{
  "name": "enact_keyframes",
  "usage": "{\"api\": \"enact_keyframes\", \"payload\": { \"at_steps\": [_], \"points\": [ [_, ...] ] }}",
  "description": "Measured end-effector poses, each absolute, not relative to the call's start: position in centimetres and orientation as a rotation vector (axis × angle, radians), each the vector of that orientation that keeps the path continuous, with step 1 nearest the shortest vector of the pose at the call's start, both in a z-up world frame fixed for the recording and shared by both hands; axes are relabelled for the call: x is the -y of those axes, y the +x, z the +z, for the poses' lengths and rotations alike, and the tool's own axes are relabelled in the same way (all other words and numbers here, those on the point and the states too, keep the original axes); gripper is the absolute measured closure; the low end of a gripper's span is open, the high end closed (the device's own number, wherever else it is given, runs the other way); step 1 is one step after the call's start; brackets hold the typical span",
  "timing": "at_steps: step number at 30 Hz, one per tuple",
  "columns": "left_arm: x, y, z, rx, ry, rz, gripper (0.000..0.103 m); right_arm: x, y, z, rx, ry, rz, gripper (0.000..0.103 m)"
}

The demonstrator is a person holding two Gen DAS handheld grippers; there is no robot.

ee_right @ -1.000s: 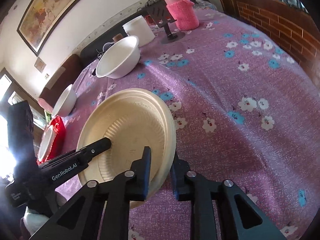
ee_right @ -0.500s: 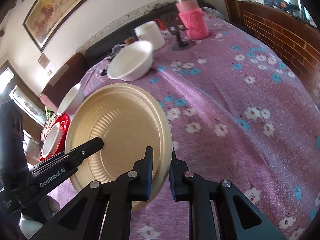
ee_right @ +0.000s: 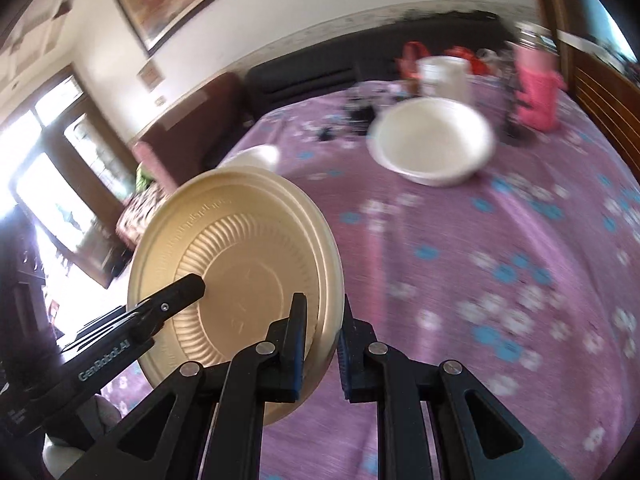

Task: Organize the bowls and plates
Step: 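Carry the cream bowl over the red plates and lower it into the white bowl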

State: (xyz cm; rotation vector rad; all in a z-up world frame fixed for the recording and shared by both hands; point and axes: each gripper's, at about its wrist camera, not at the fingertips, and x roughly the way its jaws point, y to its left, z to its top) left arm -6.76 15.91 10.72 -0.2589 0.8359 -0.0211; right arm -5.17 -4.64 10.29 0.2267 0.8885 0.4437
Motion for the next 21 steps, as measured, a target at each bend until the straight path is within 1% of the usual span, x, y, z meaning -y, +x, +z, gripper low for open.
{"api": "enact_keyframes", "payload": {
  "at_steps": [5,9,15,20,21],
  "points": [
    [-21.9,-5.9,10.4,-0.843,-0.296,0.083,0.088,-2.2,-3.0,10.7,-0.917,0.147,0.506,0.088],
    [-25.4,-4.9,9.1,-0.871,-0.327,0.130,0.087,-6.9,-0.8,9.7,-0.965,0.097,0.525,0.087],
    [-28.1,-3.4,6.7,-0.933,-0.374,0.136,0.087,-10.1,1.8,7.3,-1.047,0.075,0.515,0.087],
    [-28.8,-3.4,6.5,-0.922,-0.414,0.116,0.087,-11.1,2.5,6.4,-1.065,0.053,0.501,0.087],
    [-29.0,-3.4,6.5,-0.923,-0.423,0.111,0.086,-11.2,2.8,6.2,-1.067,0.048,0.500,0.088]
  ]
}}
